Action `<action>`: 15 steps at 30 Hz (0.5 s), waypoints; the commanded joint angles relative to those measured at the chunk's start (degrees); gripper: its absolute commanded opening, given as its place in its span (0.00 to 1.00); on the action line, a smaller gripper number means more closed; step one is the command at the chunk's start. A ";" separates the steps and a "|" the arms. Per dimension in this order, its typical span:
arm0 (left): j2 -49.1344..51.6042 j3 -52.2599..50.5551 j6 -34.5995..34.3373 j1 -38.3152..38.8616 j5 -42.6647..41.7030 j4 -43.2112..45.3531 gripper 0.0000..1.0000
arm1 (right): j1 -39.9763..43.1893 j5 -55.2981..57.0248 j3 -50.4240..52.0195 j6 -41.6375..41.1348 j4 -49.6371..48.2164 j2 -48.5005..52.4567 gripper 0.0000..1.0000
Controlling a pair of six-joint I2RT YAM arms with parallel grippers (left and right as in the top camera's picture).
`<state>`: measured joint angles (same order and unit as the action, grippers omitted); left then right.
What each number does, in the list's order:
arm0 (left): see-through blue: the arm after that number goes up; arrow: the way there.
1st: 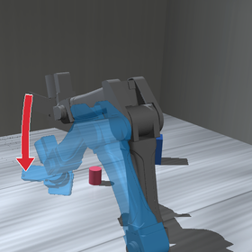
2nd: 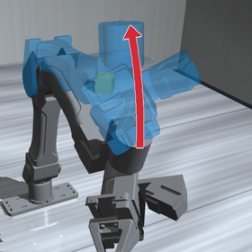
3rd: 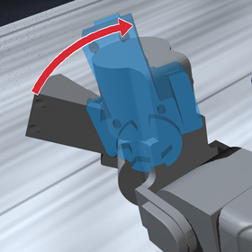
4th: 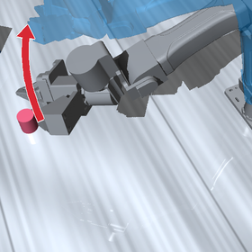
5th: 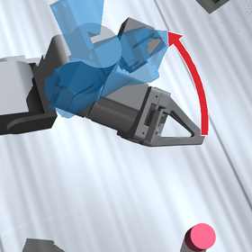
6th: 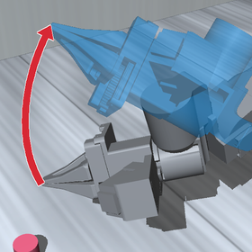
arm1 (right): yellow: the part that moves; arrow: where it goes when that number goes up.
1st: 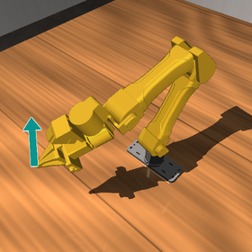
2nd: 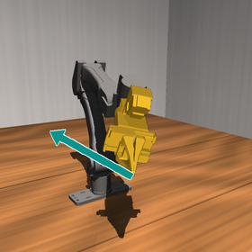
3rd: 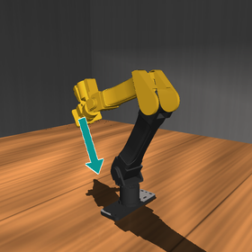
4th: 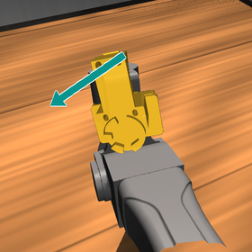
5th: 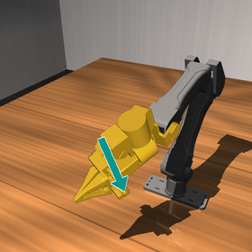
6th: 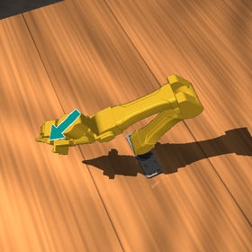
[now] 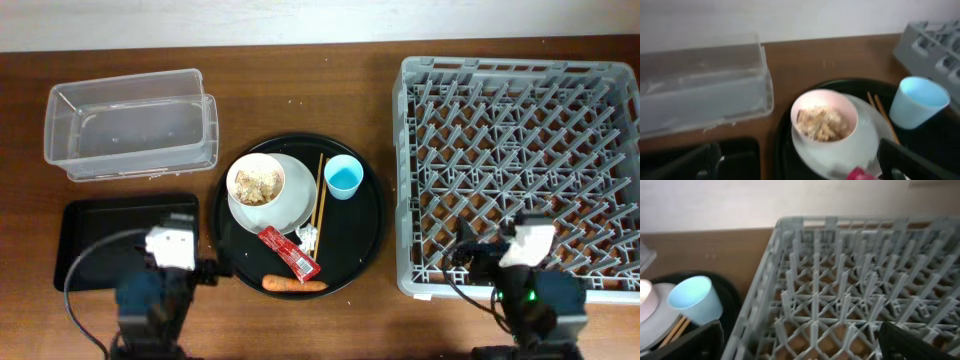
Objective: Sort waste into correct bins and load items into the dishwasher rack
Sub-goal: 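Move the left gripper toward the red sauce packet on the tray, then grasp the red sauce packet with the left gripper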
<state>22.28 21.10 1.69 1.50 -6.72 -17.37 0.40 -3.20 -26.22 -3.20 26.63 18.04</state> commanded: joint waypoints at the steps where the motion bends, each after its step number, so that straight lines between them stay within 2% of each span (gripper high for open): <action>1: 11.74 10.58 -1.97 0.22 -5.42 -5.55 0.99 | 0.33 -7.58 -8.70 -0.68 5.95 9.94 0.98; 4: 25.51 22.29 -2.58 0.24 -8.28 -18.29 0.99 | 0.37 -6.69 -19.50 -0.20 18.14 20.37 0.98; 7: 37.16 30.38 -2.56 0.24 -16.50 -28.74 0.99 | 0.37 -6.71 -25.88 -0.26 24.92 28.50 0.98; 10: 44.61 30.53 -2.58 0.22 -23.61 -28.55 0.99 | 0.37 -6.75 -26.12 -0.26 25.31 32.26 0.98; 15: 54.16 30.47 -2.56 1.31 -25.44 -29.99 0.99 | 0.37 -6.73 -26.12 -0.26 25.55 36.13 0.98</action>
<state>72.44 50.59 -0.32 1.56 -28.95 -46.26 0.45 -9.39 -51.22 -3.20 52.05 52.64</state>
